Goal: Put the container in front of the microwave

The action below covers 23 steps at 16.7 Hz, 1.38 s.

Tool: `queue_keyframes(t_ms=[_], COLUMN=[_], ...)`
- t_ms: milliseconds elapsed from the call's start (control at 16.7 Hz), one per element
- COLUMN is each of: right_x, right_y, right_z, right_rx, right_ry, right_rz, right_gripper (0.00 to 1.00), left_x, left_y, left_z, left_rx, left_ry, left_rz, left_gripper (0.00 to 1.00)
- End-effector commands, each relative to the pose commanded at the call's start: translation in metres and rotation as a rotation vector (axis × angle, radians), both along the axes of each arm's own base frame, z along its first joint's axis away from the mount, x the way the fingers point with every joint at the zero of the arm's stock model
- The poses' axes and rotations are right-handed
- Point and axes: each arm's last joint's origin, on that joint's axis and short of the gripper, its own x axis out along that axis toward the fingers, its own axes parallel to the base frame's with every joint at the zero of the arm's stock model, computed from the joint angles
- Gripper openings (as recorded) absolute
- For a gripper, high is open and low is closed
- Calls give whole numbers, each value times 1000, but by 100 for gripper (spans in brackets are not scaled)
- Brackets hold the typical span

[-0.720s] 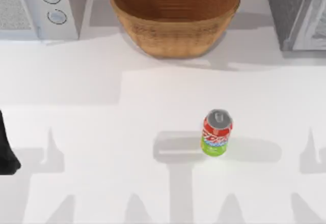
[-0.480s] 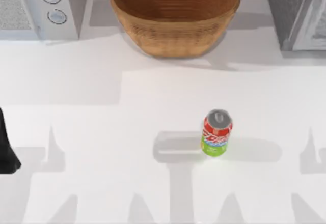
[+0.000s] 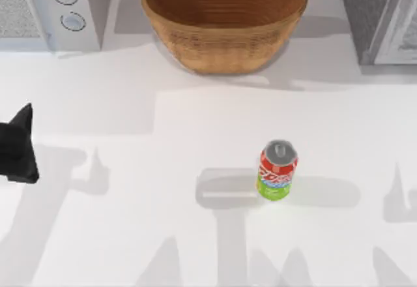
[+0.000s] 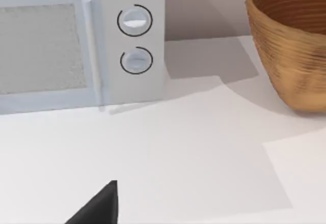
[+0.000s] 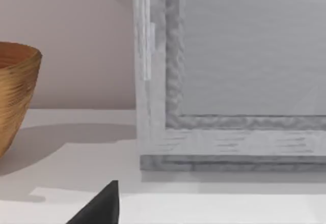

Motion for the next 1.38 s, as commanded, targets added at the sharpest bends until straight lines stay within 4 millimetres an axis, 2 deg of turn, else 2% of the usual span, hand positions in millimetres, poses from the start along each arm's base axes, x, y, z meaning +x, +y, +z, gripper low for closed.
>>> queue_keyframes(t_ms=[180, 360, 480, 600, 780, 960, 1140, 1380], right_x=[0, 0, 0, 0, 0, 0, 0, 0], right_y=[0, 0, 0, 0, 0, 0, 0, 0], right_z=[0, 0, 0, 0, 0, 0, 0, 0], right_rx=[0, 0, 0, 0, 0, 0, 0, 0], right_ry=[0, 0, 0, 0, 0, 0, 0, 0], right_rz=[0, 0, 0, 0, 0, 0, 0, 0], right_gripper=[100, 100, 100, 100, 100, 100, 100, 100], left_x=[32, 76, 108, 138, 172, 190, 193, 186], left_y=[-21, -57, -89, -127, -191, -251, -299, -337], left_z=[43, 77, 88, 90, 75, 45, 10, -26], left_rx=[32, 85, 134, 193, 294, 401, 500, 592], left_ry=[168, 351, 475, 596, 766, 910, 1022, 1111], left_rz=[-95, -195, -260, -322, -404, -468, -513, -546], left_gripper=[100, 100, 100, 100, 100, 100, 100, 100])
